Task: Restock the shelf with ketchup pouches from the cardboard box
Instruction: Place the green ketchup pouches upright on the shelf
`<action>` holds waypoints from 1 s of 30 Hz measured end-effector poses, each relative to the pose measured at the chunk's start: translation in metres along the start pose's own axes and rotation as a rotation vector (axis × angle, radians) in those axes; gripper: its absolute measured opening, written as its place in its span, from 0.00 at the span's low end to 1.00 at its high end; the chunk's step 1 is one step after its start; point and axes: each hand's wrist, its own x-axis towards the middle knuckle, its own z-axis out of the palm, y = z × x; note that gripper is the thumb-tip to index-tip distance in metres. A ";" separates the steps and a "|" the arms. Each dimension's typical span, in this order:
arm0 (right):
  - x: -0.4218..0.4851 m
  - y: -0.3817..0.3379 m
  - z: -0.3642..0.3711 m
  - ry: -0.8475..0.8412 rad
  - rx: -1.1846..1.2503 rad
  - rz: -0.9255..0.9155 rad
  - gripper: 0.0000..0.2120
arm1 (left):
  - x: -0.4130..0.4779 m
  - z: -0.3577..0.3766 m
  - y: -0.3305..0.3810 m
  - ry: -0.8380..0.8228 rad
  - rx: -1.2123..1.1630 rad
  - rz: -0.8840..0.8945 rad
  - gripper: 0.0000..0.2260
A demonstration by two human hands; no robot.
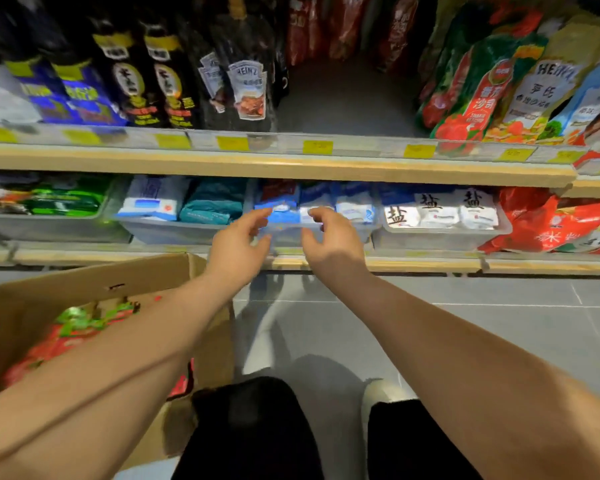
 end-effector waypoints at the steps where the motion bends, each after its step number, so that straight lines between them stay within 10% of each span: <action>1: -0.009 -0.010 0.017 -0.007 0.003 -0.006 0.17 | -0.009 -0.014 -0.018 -0.003 0.007 -0.019 0.19; 11: -0.069 -0.080 0.169 -0.360 0.021 0.015 0.15 | -0.090 -0.107 -0.174 -0.001 0.092 -0.289 0.17; 22: -0.111 -0.068 0.296 -0.711 0.118 0.505 0.05 | -0.138 -0.080 -0.279 -0.140 0.000 -0.690 0.16; 30: -0.117 -0.038 0.343 -0.729 0.200 0.846 0.24 | -0.136 -0.053 -0.314 -0.459 -0.017 -0.865 0.19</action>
